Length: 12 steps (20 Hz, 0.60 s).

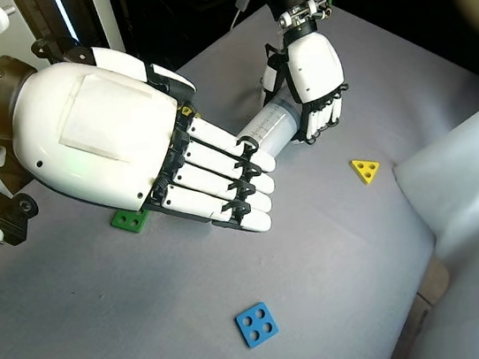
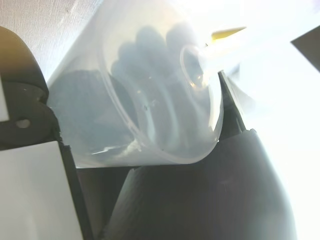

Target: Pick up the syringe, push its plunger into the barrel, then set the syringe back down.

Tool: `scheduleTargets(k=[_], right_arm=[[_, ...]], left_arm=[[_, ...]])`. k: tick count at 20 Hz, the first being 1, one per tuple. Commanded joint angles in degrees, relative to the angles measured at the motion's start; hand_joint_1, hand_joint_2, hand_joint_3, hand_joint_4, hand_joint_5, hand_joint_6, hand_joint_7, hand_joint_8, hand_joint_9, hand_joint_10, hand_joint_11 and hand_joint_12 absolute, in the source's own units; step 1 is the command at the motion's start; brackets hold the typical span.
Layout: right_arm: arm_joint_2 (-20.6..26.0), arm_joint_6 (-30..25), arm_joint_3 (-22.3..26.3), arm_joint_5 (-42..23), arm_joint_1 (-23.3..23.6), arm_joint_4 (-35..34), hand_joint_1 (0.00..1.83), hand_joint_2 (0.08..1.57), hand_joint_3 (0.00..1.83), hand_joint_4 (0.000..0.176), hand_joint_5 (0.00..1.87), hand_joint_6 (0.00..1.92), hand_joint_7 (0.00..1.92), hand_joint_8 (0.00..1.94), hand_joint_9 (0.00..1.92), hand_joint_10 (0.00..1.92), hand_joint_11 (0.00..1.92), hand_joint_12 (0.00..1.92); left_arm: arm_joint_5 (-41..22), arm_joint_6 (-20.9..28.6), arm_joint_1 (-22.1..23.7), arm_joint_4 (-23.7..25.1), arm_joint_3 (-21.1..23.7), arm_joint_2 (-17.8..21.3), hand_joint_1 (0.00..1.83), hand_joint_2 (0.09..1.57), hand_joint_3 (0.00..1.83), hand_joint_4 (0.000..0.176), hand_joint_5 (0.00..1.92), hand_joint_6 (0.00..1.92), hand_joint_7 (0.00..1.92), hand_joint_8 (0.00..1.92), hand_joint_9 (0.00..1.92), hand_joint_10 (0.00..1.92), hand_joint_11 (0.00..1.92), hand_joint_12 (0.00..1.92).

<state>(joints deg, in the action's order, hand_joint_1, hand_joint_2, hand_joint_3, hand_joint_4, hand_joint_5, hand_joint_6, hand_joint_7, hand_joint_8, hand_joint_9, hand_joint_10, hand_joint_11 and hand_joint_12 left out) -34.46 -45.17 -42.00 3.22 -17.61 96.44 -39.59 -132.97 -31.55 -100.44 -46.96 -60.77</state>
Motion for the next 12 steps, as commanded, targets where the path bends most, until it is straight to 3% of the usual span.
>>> scheduleTargets(k=[1, 9, 12], right_arm=[[0.1, -0.42, 0.08, 1.06, 0.92, 0.01, 0.0, 1.14, 0.0, 0.0, 0.11, 0.01, 0.08, 0.0, 0.06, 0.01, 0.04, 0.03], [0.14, -0.38, 0.07, 1.06, 0.92, 0.01, 0.0, 1.14, 0.0, 0.0, 0.1, 0.0, 0.08, 0.0, 0.07, 0.0, 0.04, 0.03], [0.52, -3.19, 0.02, 1.1, 1.25, 0.01, 0.0, 1.14, 0.0, 0.0, 0.09, 0.0, 0.07, 0.0, 0.06, 0.0, 0.03, 0.03]], left_arm=[[-0.09, 0.58, 1.01, 2.06, 0.13, 0.44, 1.49, 1.13, 0.0, 0.0, 0.94, 0.88, 0.96, 1.0, 0.91, 1.19, 0.59, 1.63], [2.82, 2.02, 4.24, -4.13, 0.49, 3.08, 1.49, 1.12, 0.0, 0.0, 0.95, 0.87, 0.99, 0.94, 0.93, 1.15, 0.62, 1.6], [4.09, 3.32, 6.08, -5.1, 0.95, 4.27, 1.49, 1.11, 0.0, 0.0, 0.96, 0.87, 0.99, 0.93, 0.96, 1.11, 0.63, 1.6]])
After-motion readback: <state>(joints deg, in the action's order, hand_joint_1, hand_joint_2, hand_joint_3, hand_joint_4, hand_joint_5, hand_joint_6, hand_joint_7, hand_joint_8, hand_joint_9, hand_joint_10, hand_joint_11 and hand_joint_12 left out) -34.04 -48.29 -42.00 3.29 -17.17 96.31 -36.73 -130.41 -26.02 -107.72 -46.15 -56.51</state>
